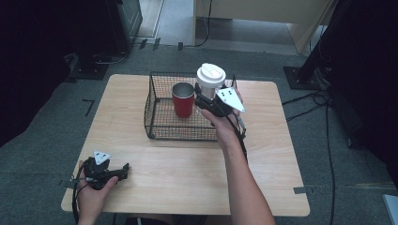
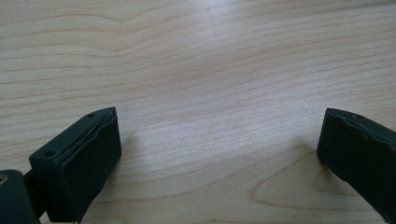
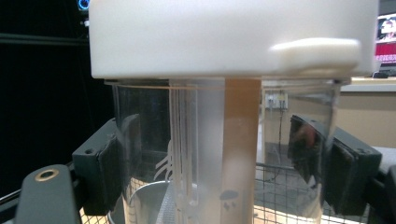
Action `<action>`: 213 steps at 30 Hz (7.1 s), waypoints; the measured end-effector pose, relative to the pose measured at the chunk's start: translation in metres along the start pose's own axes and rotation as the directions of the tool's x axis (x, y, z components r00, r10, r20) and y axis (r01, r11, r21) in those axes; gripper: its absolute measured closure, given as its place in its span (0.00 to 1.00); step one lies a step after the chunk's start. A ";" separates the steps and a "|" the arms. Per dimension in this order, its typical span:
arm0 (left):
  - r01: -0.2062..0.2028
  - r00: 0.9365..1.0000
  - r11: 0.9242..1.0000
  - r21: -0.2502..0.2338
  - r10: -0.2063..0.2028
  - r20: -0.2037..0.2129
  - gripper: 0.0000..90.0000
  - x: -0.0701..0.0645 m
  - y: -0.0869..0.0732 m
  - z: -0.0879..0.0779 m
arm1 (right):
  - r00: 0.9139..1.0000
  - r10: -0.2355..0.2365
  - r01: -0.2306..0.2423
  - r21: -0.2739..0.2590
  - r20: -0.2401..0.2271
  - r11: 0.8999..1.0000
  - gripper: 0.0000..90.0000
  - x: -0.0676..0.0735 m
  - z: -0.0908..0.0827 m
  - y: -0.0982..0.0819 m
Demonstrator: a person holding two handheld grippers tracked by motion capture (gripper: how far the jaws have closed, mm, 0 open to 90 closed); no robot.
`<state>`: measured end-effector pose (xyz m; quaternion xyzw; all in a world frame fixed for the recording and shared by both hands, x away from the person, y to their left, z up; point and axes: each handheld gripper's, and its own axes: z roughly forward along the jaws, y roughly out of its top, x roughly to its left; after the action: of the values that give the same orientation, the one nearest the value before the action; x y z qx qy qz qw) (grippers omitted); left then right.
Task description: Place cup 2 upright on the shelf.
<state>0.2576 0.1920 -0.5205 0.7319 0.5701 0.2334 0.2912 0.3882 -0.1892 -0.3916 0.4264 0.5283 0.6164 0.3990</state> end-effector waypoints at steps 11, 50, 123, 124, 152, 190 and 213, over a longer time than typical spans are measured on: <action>-0.004 1.000 1.000 0.000 0.004 0.002 0.01 0.000 0.000 0.000 | 0.998 0.015 -0.017 0.032 0.067 0.999 0.18 -0.008 0.018 -0.020; -0.004 1.000 1.000 0.000 0.004 0.003 0.01 0.000 0.000 0.000 | 0.989 0.025 -0.063 0.270 0.144 0.961 0.18 -0.015 0.040 -0.058; -0.003 1.000 1.000 -0.001 0.003 0.003 0.01 0.000 0.000 0.000 | 0.997 -0.028 0.023 0.069 0.070 0.997 0.00 0.008 -0.027 0.022; -0.003 1.000 1.000 -0.001 0.003 0.003 0.01 0.000 0.000 0.000 | 0.997 -0.029 0.024 0.071 0.069 0.997 0.00 0.007 -0.031 0.021; -0.001 1.000 1.000 -0.002 0.001 0.003 0.01 0.000 0.000 0.000 | 0.992 -0.056 0.044 0.108 0.112 0.993 0.00 -0.035 -0.116 -0.017; -0.006 1.000 1.000 0.002 0.006 0.003 0.01 0.000 0.000 0.000 | 0.944 -0.051 -0.035 0.252 0.327 0.967 0.00 -0.122 -0.229 -0.091; -0.008 1.000 1.000 0.002 0.008 0.004 0.01 0.000 -0.001 -0.001 | 0.949 -0.095 -0.106 0.591 0.299 0.800 0.02 -0.160 -0.262 -0.095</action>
<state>0.2567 0.1921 -0.5203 0.7349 0.5670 0.2324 0.2907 0.1952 -0.4096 -0.5230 0.6246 0.6244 0.3427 0.3202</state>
